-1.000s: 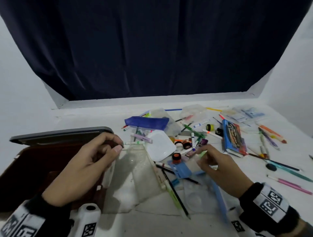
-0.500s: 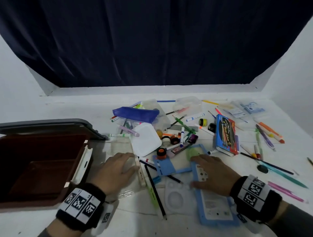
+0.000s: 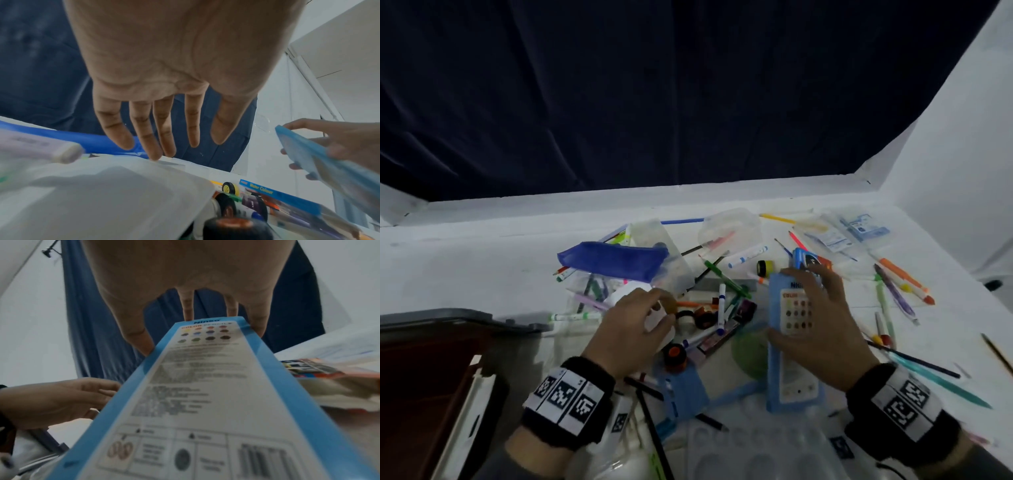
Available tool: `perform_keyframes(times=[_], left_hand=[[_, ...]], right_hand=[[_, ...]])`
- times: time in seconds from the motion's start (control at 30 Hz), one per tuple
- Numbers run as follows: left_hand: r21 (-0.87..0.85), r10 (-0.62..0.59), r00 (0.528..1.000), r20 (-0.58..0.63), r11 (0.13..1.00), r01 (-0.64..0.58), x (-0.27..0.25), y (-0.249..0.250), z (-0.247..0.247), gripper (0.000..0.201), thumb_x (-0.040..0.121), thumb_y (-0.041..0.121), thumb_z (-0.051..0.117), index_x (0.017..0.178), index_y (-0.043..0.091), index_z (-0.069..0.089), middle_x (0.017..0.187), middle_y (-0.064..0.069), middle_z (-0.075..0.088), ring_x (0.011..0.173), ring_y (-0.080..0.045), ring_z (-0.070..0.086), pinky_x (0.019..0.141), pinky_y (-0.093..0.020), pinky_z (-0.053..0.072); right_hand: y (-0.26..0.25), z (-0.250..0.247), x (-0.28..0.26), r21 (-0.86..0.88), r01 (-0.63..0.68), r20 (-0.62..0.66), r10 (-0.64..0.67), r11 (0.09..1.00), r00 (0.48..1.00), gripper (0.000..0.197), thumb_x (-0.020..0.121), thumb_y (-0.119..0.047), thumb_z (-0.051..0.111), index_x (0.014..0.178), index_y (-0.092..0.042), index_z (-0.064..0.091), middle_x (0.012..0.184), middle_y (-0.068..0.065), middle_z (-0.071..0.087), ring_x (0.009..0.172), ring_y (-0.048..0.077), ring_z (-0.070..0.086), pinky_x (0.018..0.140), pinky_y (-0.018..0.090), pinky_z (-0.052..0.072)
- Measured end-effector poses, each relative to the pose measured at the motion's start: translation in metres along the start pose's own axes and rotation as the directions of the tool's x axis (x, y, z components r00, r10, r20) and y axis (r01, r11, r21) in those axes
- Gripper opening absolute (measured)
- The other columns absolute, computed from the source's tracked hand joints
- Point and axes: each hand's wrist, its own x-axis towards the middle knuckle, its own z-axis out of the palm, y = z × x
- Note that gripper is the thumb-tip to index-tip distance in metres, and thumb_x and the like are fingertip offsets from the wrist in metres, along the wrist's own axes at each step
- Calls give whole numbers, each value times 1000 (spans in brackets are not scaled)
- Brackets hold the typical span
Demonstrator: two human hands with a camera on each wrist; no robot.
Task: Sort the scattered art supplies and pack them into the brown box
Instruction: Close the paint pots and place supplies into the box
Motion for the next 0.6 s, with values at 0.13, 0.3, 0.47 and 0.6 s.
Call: perform_keyframes(times=[0.13,0.3,0.47,0.6], left_hand=[[162,-104,989,108,983,86,36,1,11,50,83,61,39,116,32,61,105,6,61,101,-20,58,86,-44,49],[479,-224,933,281,875,66,83,1,20,51,96,56,48,144,38,41,138,3,47,130,-24,43,101,-44,37],[628,-287,917,277,776,53,98,6,25,55,96,57,46,146,38,34,153,4,35,134,-24,36,104,-47,34],[664,-324,914,243,743,87,99,13,29,54,97,58,44,146,38,34,155,5,33,135,-24,36,106,-47,32]], right_hand=[[16,-11,-1,53,-9,20,8,999,1000,78,68,-35,84,129,-52,37,141,-15,24,105,10,45,82,20,43],[40,-27,9,81,-64,72,58,995,996,77,69,-33,84,125,-51,34,124,-10,36,95,1,50,65,7,42],[68,-45,14,33,-109,131,104,993,986,85,68,-42,84,136,-36,32,126,-11,35,102,9,50,72,13,42],[89,-60,17,129,-173,64,166,976,984,81,67,-38,86,131,-40,36,125,-9,38,102,9,53,77,21,48]])
